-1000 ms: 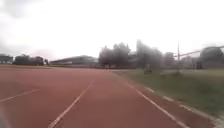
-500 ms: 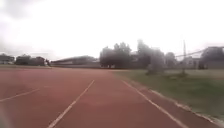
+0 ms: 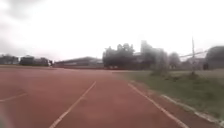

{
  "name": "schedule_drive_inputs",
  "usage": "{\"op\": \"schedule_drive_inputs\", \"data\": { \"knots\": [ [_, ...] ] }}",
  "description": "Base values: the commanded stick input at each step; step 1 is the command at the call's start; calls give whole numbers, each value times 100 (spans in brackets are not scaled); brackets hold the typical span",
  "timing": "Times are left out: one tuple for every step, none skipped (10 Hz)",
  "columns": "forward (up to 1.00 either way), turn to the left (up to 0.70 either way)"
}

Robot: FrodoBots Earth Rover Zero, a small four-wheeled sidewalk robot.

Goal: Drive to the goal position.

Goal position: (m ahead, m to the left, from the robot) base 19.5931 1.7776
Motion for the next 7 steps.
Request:
{"op": "schedule_drive_inputs", "data": {
  "knots": [
    [70,6],
    [70,3],
    [70,2],
    [70,1],
    [70,0],
    [70,0],
    [70,0]
  ]
}}
